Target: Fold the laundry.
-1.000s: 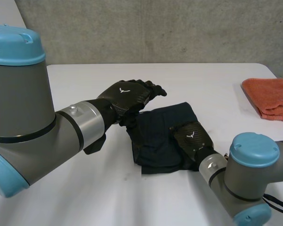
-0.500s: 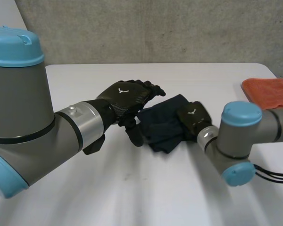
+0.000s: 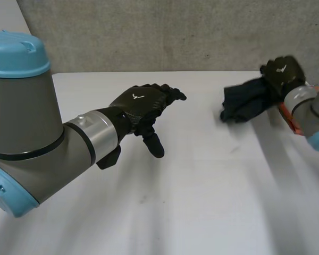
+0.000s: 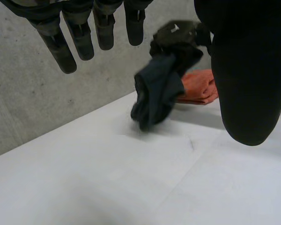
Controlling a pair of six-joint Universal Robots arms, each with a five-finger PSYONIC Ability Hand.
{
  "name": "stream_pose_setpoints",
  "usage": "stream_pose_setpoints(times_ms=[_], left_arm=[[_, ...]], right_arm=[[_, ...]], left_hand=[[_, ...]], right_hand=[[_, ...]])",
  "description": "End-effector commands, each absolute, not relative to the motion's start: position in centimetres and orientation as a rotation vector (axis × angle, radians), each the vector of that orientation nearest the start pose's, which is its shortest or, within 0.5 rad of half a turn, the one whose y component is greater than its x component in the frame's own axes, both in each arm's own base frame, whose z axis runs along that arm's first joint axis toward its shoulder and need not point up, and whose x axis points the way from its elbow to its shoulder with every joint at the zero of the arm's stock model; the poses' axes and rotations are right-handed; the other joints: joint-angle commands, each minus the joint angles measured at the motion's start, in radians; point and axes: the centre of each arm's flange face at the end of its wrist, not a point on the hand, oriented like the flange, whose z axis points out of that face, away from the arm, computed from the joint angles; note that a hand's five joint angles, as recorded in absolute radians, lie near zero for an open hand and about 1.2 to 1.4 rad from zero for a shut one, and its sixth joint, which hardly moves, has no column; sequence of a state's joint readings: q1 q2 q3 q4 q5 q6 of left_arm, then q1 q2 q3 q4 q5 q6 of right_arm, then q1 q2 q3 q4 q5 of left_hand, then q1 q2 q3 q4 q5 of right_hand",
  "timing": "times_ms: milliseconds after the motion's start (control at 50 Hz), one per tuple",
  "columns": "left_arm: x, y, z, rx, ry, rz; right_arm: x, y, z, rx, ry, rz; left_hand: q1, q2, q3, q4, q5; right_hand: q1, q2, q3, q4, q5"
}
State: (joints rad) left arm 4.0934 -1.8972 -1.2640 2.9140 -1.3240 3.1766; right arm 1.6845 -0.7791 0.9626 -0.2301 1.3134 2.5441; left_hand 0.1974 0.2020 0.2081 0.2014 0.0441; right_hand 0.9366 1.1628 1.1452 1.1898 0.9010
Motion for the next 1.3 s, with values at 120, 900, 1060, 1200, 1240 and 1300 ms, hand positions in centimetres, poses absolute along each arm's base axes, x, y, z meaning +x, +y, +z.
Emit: stream_pose_setpoints(times_ms=[120, 900, 1060, 1200, 1240, 1300], left_arm=[[-33.4, -20.3, 26.8, -0.876, -1.95, 1.49], [-33.8, -20.3, 24.6, -0.877, -2.027, 1.446], [-33.7, -20.1, 24.8, -0.877, -2.025, 1.447], [-33.6, -19.9, 25.7, -0.877, -2.002, 1.473], [-33.5, -19.8, 26.2, -0.874, -1.99, 1.486], [-33.3, -19.6, 27.2, -0.864, -1.963, 1.516]], right_arm=[[14.9, -53.4, 25.6, -1.035, 1.688, -2.698], [-0.1, -54.1, 13.2, -1.001, 2.057, -2.281], [-1.8, -52.7, 14.9, -1.051, 2.157, -2.272], [-2.7, -50.4, 20.6, -1.021, 2.237, -2.247], [-2.5, -49.8, 23.0, -1.01, 2.276, -2.277], [-2.5, -49.1, 25.1, -1.002, 2.342, -2.314]], left_hand=[[0.013, 0.009, 0.002, 0.009, -0.008], [0.022, 0.017, 0.011, 0.018, 0.001], [0.022, 0.017, 0.011, 0.018, 0.001], [0.022, 0.017, 0.011, 0.018, 0.001], [0.019, 0.014, 0.008, 0.015, -0.002], [0.016, 0.012, 0.005, 0.012, -0.005]], right_hand=[[0.46, 0.233, 0.251, 0.207, 0.321], [0.146, -0.08, -0.063, -0.107, 0.007], [-0.762, -0.988, -0.971, -1.015, -0.901], [-0.762, -0.988, -0.971, -1.015, -0.901], [-0.762, -0.988, -0.971, -1.015, -0.901], [-0.762, -0.988, -0.971, -1.015, -0.901]])
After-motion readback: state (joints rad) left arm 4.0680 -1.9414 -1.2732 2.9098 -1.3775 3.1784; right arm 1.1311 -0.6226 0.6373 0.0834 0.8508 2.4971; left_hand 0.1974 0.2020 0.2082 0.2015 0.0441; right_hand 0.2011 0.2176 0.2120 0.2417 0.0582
